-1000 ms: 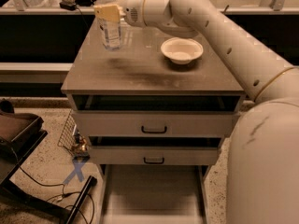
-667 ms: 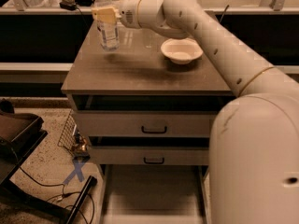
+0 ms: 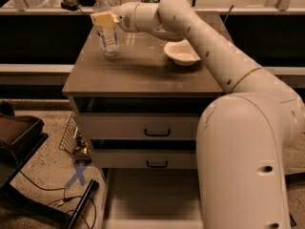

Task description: Pick blue plastic bottle from bottom drawer and place on counter

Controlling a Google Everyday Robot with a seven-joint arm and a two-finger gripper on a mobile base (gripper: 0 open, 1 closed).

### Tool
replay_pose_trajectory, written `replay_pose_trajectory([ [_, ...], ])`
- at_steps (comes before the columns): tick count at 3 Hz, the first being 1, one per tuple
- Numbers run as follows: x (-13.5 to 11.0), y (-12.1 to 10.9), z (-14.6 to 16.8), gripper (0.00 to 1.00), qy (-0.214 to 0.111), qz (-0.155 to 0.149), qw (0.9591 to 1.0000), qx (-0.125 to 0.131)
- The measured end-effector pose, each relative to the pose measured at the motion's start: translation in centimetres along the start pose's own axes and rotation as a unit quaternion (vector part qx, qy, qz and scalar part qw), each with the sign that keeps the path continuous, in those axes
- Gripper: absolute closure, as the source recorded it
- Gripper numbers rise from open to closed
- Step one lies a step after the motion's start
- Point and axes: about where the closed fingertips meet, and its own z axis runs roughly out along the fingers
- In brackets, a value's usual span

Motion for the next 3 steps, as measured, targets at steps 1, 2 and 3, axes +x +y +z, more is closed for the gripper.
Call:
replay_pose_trajectory([
  [1, 1.6, -0.2, 1.0, 1.0, -0.001, 0.013, 0.9999, -0.001],
  [2, 2.7, -0.2, 1.3, 1.0, -0.004, 0.026, 0.9997, -0.002],
  [3, 2.3, -0.1, 1.3, 0.83, -0.004, 0.026, 0.9997, -0.002],
])
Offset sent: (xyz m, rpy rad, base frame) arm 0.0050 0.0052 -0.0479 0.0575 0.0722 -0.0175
